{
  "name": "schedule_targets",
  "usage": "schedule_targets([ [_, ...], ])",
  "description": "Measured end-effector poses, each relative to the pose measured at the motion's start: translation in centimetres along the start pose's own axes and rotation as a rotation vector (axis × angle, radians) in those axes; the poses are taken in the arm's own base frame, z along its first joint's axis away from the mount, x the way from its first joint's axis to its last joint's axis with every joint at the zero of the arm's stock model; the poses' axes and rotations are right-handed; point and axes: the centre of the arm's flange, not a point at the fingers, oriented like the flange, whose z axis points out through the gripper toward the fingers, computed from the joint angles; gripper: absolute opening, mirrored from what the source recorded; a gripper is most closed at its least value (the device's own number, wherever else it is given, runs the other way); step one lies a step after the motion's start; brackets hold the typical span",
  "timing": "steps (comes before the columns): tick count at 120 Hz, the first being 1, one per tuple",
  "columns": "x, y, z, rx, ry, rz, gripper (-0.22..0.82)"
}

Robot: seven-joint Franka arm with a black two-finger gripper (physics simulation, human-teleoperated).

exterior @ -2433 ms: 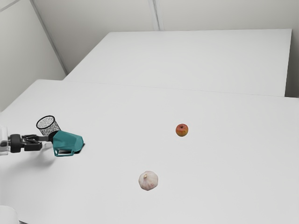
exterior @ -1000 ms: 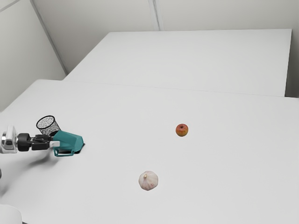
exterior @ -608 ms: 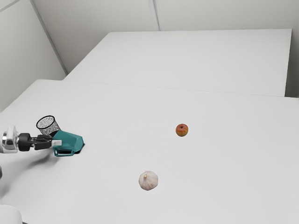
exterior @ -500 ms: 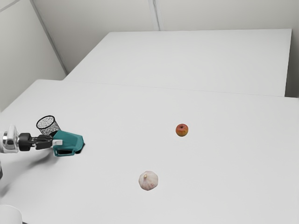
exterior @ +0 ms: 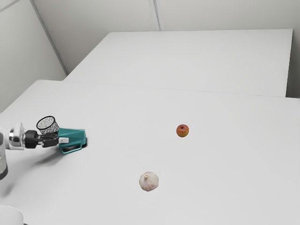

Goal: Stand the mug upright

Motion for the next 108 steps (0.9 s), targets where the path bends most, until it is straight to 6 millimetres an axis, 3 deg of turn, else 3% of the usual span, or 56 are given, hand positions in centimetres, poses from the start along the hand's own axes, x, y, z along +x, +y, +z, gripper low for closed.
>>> schedule_targets([
  [36,6.8,2.2,1.3,0.01,-0.065,0.13,-0.18],
  [61,14.3,5.9,3.0,0.051,-0.216,0.263,-0.18],
  [87,20.8,10.4,7.9,0.138,-0.488,0.346,-0.18],
  [108,23.7,13.5,14.0,0.223,-0.72,0.391,-0.18],
])
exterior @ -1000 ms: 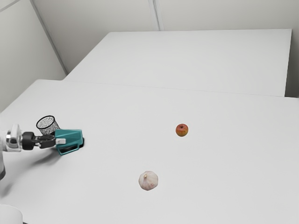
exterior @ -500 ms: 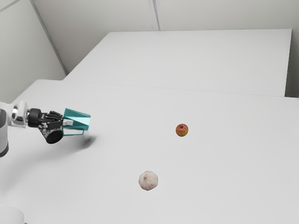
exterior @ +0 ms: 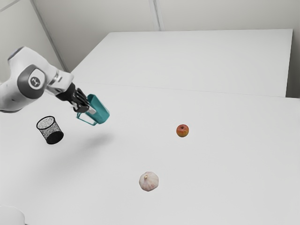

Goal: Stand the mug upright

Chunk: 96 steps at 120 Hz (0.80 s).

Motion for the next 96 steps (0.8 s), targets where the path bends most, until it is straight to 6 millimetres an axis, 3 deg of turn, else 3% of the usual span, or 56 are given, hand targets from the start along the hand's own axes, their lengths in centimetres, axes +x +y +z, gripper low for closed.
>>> schedule_targets([
  [22,5.4,1.6,2.9,0.082,-0.226,0.009,-0.18],
  [42,8.0,3.4,6.5,0.063,-0.294,-0.021,-0.18],
  [66,10.2,6.8,9.7,0.016,-0.339,-0.022,-0.18],
  [84,11.7,10.0,10.6,0.01,-0.358,0.005,-0.18],
  [96,10.7,10.0,10.9,0.023,-0.371,-0.024,-0.18],
])
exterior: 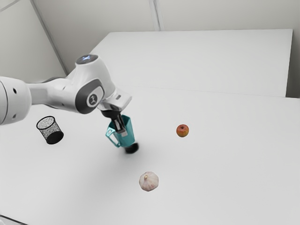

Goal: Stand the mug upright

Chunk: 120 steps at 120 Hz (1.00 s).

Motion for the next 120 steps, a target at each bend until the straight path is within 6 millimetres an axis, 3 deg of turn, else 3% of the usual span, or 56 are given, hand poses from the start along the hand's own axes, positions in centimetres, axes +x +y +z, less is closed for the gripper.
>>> schedule_targets([
  [20,-4.6,-3.2,1.1,0.022,-0.013,-0.137,-0.18],
  [33,-6.0,-4.4,1.1,0.044,-0.009,-0.186,-0.18],
  [44,-5.4,-4.1,1.0,0.058,-0.003,-0.185,-0.18],
  [64,-2.5,-2.1,1.3,0.066,0.006,-0.14,-0.18],
  [81,-1.1,-0.9,1.6,0.065,0.01,-0.122,-0.11],
  [99,-1.0,-0.9,1.6,0.066,0.014,-0.134,-0.03],
  [120,-2.2,-2.0,1.5,0.069,0.015,-0.178,0.12],
])
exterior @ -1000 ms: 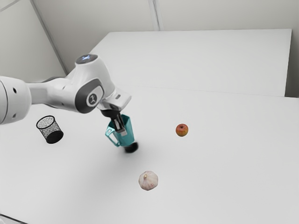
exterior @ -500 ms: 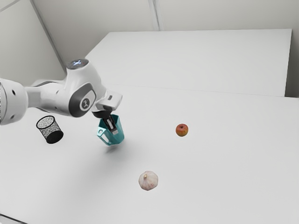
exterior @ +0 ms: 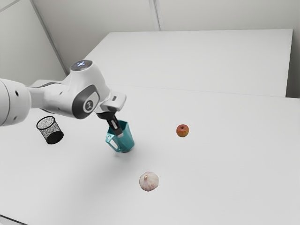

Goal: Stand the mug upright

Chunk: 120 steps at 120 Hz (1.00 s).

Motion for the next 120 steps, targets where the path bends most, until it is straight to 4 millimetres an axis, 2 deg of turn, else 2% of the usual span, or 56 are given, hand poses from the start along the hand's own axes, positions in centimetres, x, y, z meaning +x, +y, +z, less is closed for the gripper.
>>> schedule_targets([
  [32,-1.2,-2.0,-0.7,0.011,0.01,-0.057,0.38],
  [44,-0.8,-1.8,-1.2,0.017,0.02,-0.053,0.45],
  [59,0.8,-0.8,-2.6,0.026,0.048,-0.024,0.51],
  [72,2.7,0.1,-4.3,0.039,0.082,0.005,0.55],
  [83,4.1,-0.2,-6.2,0.052,0.108,0.007,0.57],
  [101,6.1,-2.9,-11.4,0.065,0.112,-0.041,0.59],
  [120,7.2,-6.1,-15.2,0.03,0.034,-0.149,0.6],
])
